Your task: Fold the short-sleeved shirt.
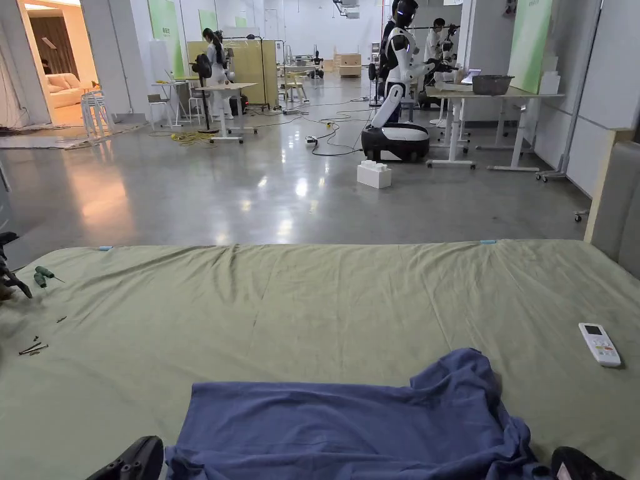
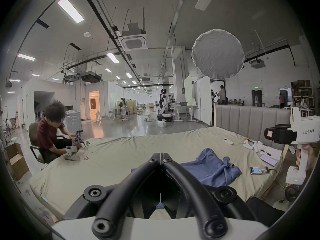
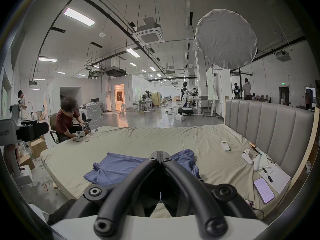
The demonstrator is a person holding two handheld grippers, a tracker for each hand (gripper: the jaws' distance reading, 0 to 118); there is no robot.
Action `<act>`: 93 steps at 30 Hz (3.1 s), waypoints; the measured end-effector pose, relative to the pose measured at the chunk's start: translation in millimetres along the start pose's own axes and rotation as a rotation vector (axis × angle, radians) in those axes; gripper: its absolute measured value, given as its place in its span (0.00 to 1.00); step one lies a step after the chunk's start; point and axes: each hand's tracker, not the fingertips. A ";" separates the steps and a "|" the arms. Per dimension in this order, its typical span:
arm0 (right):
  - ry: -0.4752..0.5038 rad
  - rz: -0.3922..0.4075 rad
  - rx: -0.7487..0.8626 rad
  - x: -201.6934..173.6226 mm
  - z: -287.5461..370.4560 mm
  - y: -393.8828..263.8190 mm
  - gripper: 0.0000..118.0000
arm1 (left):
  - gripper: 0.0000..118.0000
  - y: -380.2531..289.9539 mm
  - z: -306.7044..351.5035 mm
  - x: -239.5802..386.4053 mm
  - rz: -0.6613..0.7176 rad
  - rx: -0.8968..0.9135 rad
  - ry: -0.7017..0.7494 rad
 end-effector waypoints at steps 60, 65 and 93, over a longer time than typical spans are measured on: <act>-0.164 -0.122 -0.533 115.3 -196.6 -139.1 0.09 | 0.07 -162.3 -211.6 -84.3 0.259 -0.656 0.064; -0.197 -0.151 -0.496 108.6 -155.1 -106.6 0.09 | 0.06 -132.9 -176.9 -95.7 0.374 -0.606 0.040; -0.195 -0.103 -0.238 70.1 -1.4 -73.0 0.61 | 0.74 -62.9 -11.7 -78.4 0.139 -0.169 0.123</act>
